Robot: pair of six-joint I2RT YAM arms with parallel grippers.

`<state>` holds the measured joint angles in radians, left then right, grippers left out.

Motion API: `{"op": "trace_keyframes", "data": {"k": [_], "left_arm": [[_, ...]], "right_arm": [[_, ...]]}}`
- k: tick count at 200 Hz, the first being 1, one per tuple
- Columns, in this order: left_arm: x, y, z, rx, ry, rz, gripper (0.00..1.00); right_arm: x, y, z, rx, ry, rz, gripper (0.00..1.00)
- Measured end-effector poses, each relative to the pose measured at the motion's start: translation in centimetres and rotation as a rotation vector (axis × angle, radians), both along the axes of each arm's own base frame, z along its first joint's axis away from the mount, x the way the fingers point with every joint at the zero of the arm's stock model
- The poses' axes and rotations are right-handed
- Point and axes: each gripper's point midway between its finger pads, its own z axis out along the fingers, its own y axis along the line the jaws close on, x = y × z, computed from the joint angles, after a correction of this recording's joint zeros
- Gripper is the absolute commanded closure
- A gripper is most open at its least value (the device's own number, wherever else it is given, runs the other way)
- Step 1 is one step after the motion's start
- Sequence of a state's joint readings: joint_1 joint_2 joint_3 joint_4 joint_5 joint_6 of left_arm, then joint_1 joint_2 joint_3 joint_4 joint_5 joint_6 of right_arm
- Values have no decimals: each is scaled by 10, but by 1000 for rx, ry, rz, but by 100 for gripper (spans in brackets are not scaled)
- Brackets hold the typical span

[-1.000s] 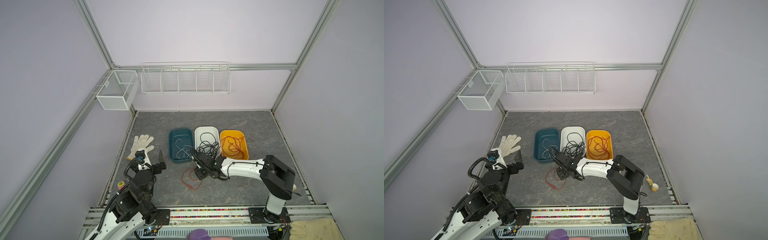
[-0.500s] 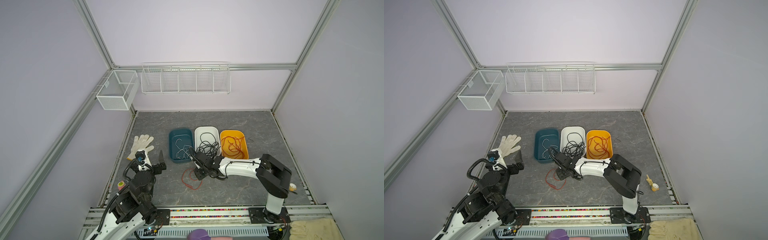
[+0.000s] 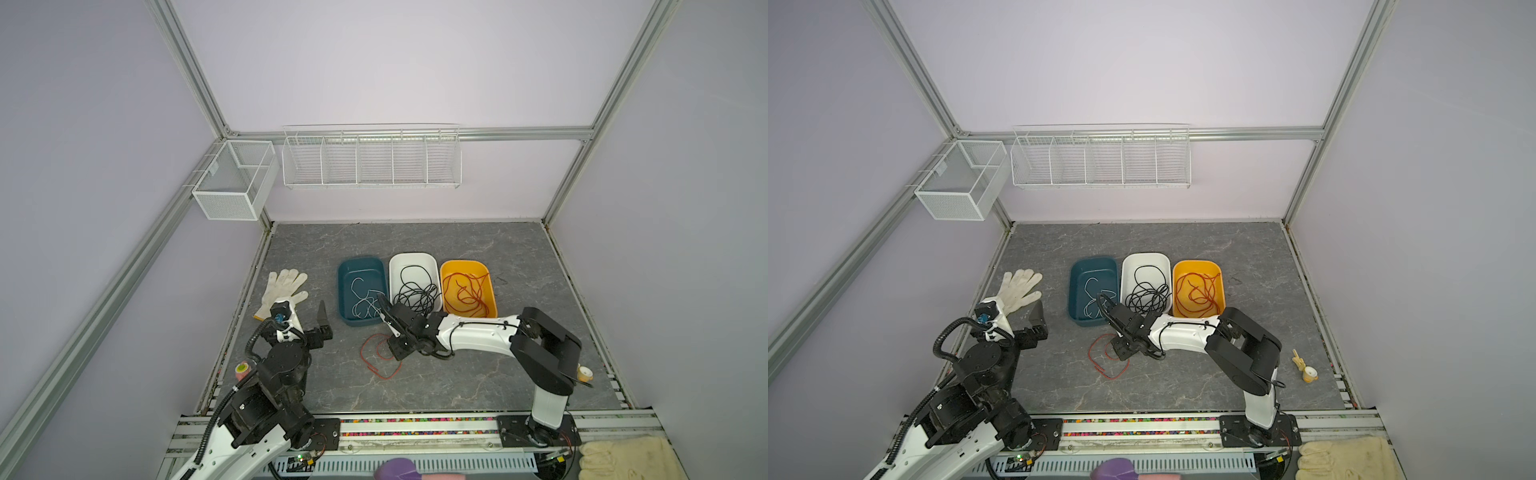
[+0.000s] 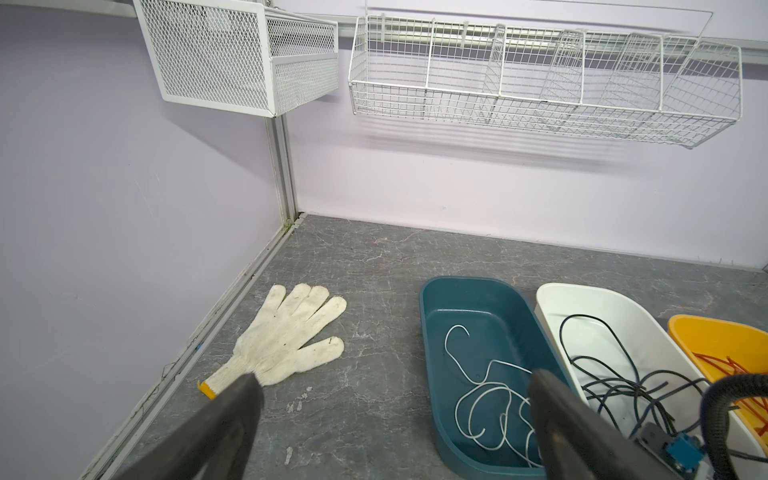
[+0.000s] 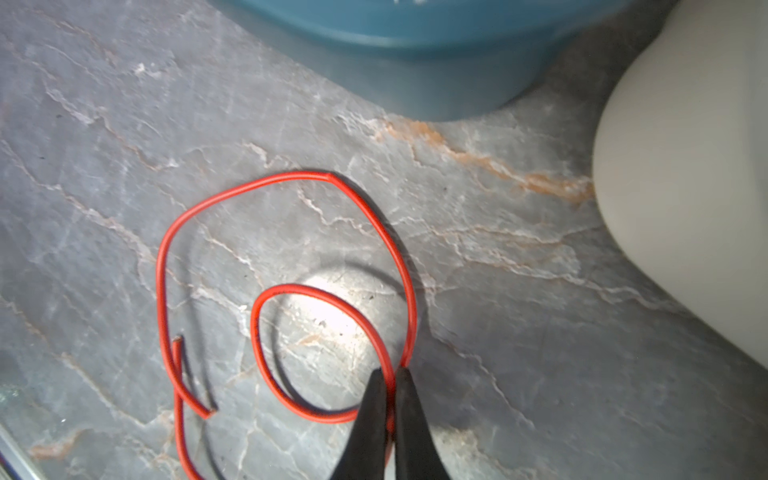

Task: Untangle the cables
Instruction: 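Lift the red coil with the right gripper and carry it toward the yellow tub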

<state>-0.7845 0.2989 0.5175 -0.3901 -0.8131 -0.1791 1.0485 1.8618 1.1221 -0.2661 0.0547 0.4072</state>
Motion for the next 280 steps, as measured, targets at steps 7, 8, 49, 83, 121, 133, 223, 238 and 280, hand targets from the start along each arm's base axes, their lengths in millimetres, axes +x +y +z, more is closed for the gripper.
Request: {"op": "trace_keyframes", "data": {"k": [7,8,49,83,121,133,223,238,280], "left_arm": [[0,0,0,0,0,0,1],[0,0,0,0,0,0,1],[0,0,0,-1,0,-2,1],[0,-1,1,-3,-3,-3,1],[0,-1,0,-3,-2,-3,1],[0,-1,0,-3,-2,-3,1],[1,-2,-2,1,2,-8,1],[2,-3,-4,5,7,-10,1],[4,-9,-8,15,23,-29,1]], "right_arm": [[-1,0,1,6,0,2,93],[-1,0,1,6,0,2,93],[-7,0,22,55,-23,32,93],[-20,7,54,116,-71,84,93],[-32,10,90,180,-133,124,93],[-35,8,102,197,-156,131,93],[-45,-36,188,312,-323,107,93],[-46,-45,201,330,-350,97,93],[-48,-70,230,359,-414,67,93]]}}
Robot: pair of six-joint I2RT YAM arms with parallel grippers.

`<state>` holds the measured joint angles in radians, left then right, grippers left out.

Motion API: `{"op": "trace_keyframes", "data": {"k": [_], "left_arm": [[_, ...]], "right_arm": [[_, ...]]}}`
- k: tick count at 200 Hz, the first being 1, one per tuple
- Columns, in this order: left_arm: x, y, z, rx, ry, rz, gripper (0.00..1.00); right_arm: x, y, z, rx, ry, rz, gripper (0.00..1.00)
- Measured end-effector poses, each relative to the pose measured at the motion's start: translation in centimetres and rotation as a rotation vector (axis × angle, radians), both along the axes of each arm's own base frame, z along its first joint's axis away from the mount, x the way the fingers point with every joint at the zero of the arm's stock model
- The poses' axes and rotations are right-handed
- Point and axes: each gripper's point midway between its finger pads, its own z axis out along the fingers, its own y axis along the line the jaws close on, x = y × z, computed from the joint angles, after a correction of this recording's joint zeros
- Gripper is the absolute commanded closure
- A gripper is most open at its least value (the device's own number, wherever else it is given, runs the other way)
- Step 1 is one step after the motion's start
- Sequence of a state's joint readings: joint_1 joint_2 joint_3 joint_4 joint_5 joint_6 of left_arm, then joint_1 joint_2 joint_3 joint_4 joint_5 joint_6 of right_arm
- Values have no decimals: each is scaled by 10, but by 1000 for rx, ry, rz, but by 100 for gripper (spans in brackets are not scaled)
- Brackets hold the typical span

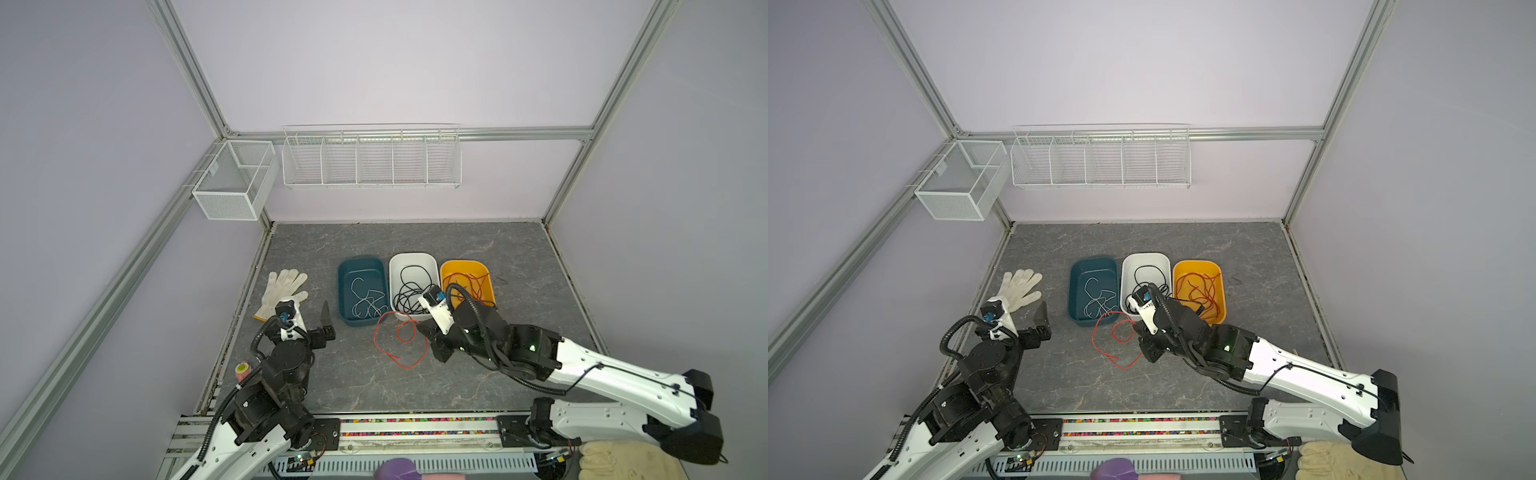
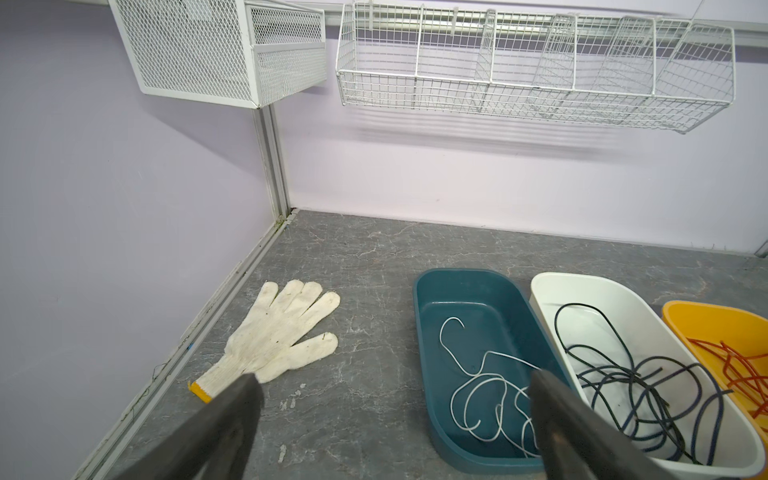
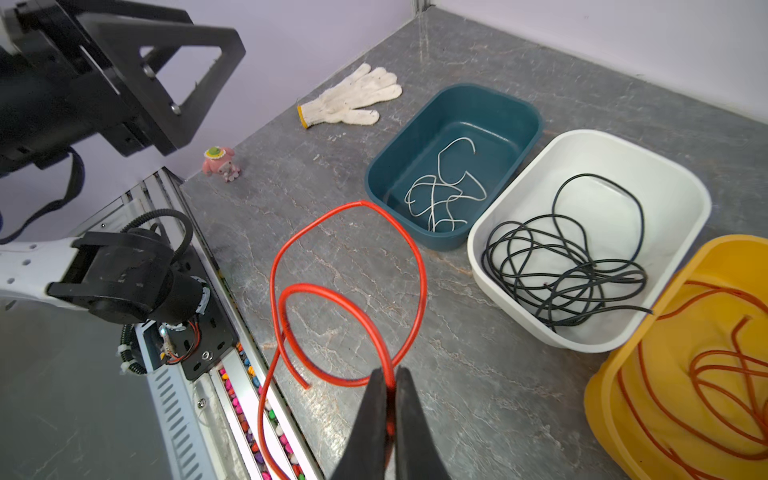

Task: Untangle the cables
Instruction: 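Lift the red coil with the right gripper and carry it toward the yellow tub, then lower the red coil into the yellow tub with the right gripper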

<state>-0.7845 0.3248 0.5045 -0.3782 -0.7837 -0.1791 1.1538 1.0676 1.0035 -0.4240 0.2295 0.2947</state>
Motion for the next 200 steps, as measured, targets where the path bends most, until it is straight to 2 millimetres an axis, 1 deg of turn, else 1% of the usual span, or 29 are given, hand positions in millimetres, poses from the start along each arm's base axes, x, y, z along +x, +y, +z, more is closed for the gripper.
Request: {"op": "trace_keyframes", "data": {"k": [26,55,80,103,137,157,179,200], "left_arm": [[2,-4,-3,11,15,-11,1],[4,-9,-8,23,32,-30,1],[5,-13,-11,30,45,-45,1],[6,-16,-12,33,51,-55,1],[7,-20,-16,40,65,-71,1],[7,-22,-18,45,73,-77,1],[8,-23,-19,50,79,-81,1],[8,-24,-20,51,81,-84,1]], "right_arm": [[2,-17,14,5,-37,-37,93],[7,-41,34,20,-95,-110,93],[16,-67,50,34,-143,-203,93],[31,-97,62,28,-175,-326,93],[53,-142,64,22,-170,-494,94],[65,-162,60,24,-142,-570,94],[78,-176,52,26,-90,-625,94],[92,-183,39,28,-21,-664,94]]}}
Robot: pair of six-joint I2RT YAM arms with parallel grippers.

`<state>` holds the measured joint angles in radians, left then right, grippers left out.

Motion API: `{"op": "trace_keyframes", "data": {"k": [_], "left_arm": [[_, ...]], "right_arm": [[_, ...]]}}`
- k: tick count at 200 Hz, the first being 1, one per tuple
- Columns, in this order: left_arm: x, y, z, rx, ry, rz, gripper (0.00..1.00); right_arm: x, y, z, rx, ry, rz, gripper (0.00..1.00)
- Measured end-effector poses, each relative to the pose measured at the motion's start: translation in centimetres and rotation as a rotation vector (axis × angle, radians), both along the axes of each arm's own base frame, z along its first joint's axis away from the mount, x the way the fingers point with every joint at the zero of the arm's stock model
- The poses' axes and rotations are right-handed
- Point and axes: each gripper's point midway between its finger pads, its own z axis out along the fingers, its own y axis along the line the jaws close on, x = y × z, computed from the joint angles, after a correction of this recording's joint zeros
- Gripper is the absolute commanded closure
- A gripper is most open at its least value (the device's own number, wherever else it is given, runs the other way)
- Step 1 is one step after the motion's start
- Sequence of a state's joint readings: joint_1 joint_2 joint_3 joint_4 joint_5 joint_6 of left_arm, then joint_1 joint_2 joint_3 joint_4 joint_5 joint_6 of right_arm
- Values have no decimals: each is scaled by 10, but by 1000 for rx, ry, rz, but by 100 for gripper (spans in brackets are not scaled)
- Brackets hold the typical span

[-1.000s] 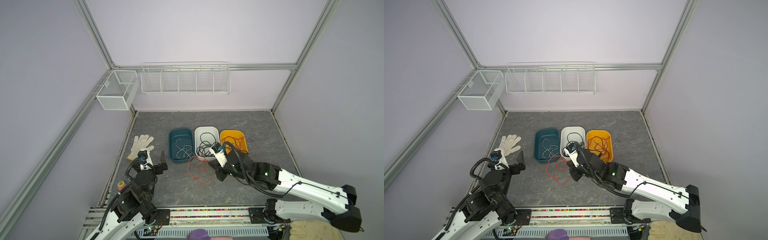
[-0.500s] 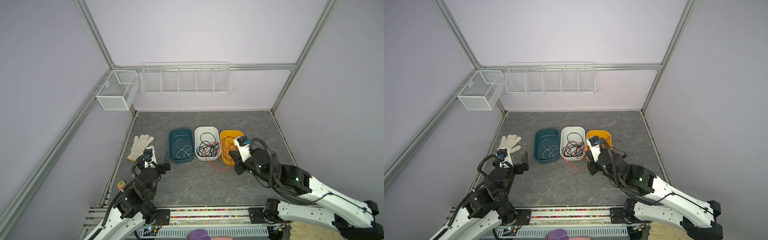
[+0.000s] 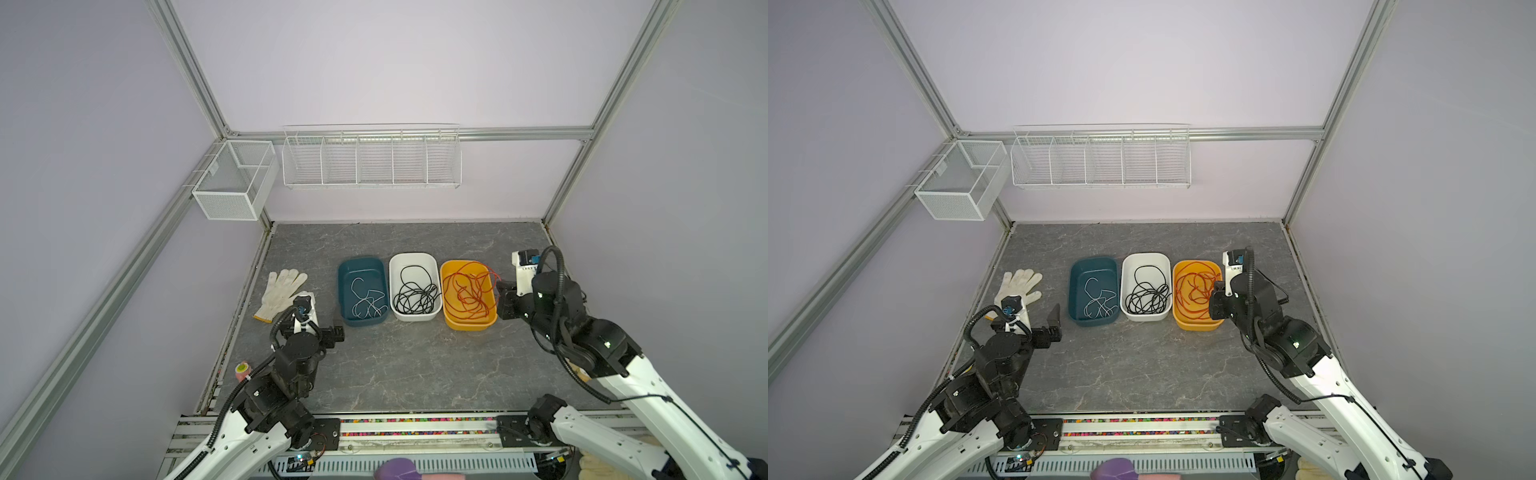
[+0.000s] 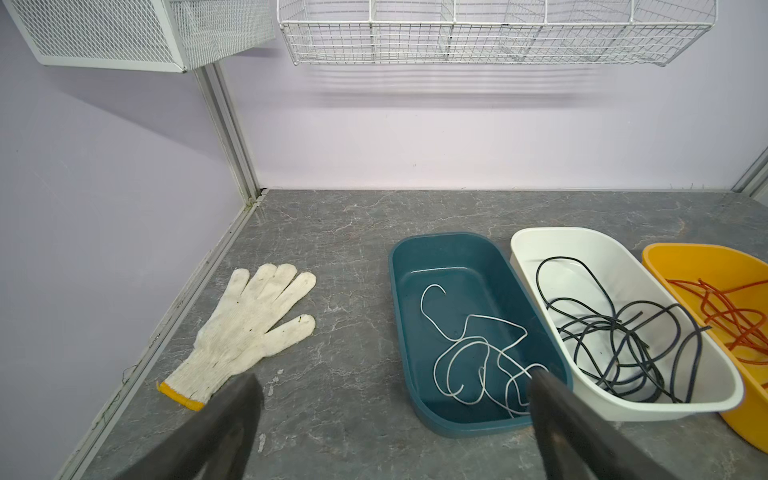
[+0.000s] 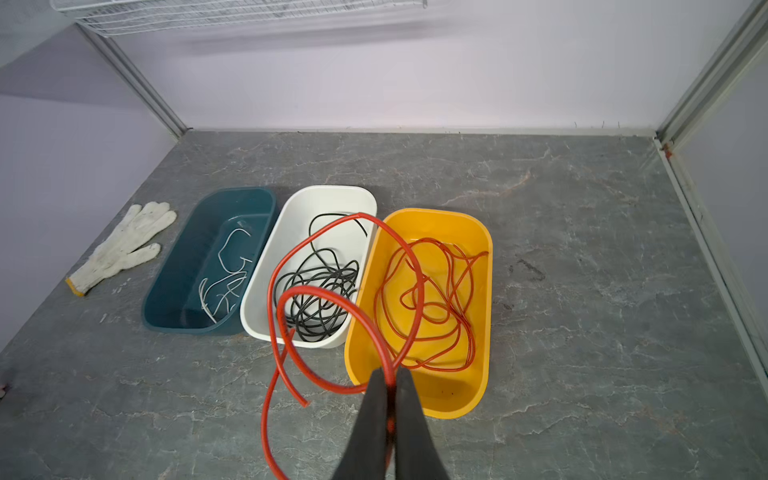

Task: Untangle the cables
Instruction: 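Lower the red coil into the yellow tub with the right gripper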

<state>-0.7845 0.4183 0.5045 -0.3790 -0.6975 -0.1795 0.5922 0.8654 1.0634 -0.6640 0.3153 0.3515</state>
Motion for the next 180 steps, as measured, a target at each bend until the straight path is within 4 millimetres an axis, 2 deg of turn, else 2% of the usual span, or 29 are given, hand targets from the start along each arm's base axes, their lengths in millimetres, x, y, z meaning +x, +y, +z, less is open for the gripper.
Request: {"op": "trace_keyframes", "data": {"k": [76,120,150,180], "left_arm": [[1,-1,-1,4,4,0,1],[0,-3,-2,1,7,-12,1],[0,-4,-2,0,8,-20,1],[0,-5,-2,-1,9,-25,1]], "right_arm": [[53,-19,-64,122,213,-131,93],[73,-16,-96,149,278,-162,93],[84,-24,-124,162,324,-207,94],[93,-29,-143,171,346,-239,94]]}}
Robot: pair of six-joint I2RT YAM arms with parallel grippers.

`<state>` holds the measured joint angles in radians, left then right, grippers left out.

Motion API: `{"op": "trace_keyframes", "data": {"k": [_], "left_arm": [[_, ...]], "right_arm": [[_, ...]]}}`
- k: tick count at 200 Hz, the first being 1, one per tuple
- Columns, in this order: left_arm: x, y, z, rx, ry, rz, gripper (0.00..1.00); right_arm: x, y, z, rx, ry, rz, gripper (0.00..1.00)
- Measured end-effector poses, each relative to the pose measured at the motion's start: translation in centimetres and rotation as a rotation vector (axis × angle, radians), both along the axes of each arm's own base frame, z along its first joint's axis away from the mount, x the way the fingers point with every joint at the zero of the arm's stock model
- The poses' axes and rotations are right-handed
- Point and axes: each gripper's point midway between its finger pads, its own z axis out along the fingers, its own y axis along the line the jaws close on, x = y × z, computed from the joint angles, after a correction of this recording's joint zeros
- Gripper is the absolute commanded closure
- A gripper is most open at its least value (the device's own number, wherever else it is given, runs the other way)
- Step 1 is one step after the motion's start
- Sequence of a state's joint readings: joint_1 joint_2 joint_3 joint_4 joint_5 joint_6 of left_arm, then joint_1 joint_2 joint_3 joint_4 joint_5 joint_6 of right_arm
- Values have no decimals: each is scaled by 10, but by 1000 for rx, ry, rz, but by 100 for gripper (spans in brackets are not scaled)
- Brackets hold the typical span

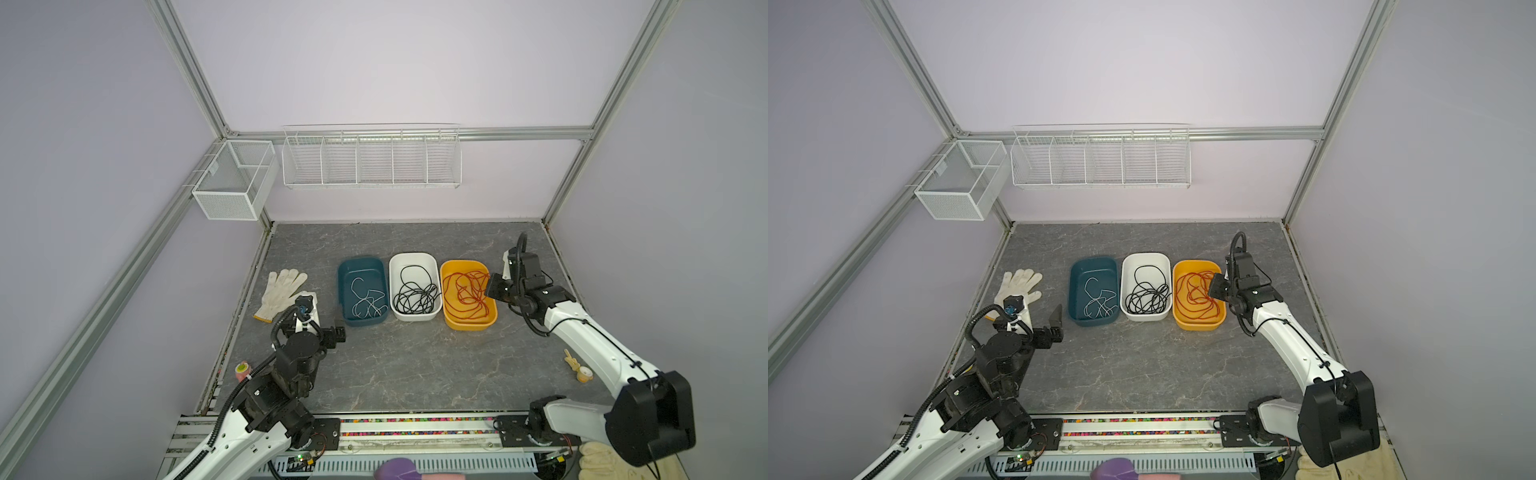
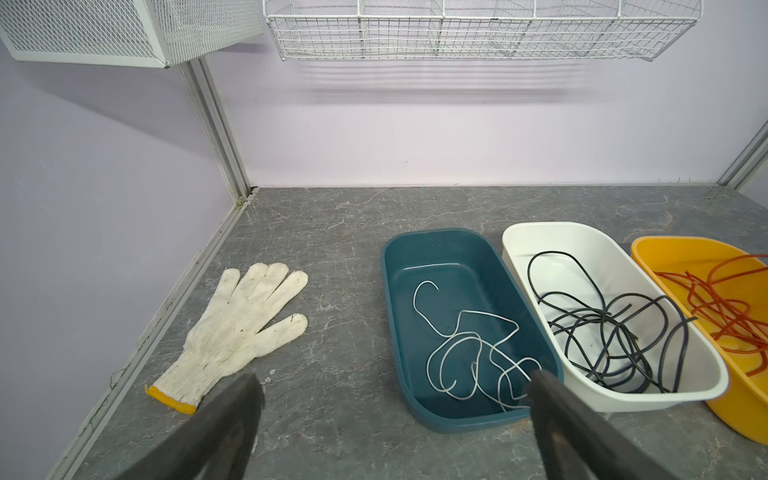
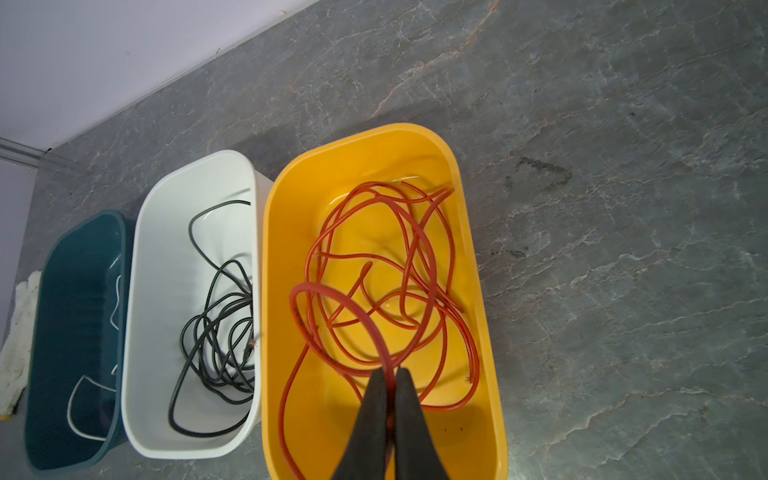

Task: Untangle the cables
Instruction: 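Lower the red coil into the yellow tub with the right gripper, then open the right gripper to release the red coil and raise it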

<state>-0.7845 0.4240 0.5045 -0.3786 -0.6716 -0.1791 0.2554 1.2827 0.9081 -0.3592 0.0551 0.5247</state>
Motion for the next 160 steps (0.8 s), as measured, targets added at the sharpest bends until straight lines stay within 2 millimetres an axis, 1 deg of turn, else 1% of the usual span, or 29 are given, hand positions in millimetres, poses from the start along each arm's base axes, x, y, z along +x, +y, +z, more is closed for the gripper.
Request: {"op": "trace_keyframes", "data": {"k": [36,69,93,135,146,160], "left_arm": [[0,0,0,-1,0,0,1],[0,0,0,0,0,0,1],[0,0,0,-1,0,-1,1],[0,-2,0,-5,0,-11,1],[0,-3,1,-7,-1,-14,1],[0,-3,1,-8,-2,-15,1]], "right_arm": [[16,3,-23,15,31,-10,94],[24,8,-48,24,79,-9,93],[27,11,-62,35,104,-9,93],[33,14,-77,48,120,-12,93],[33,15,-84,47,130,-12,94],[28,14,-98,44,163,-13,93]]}}
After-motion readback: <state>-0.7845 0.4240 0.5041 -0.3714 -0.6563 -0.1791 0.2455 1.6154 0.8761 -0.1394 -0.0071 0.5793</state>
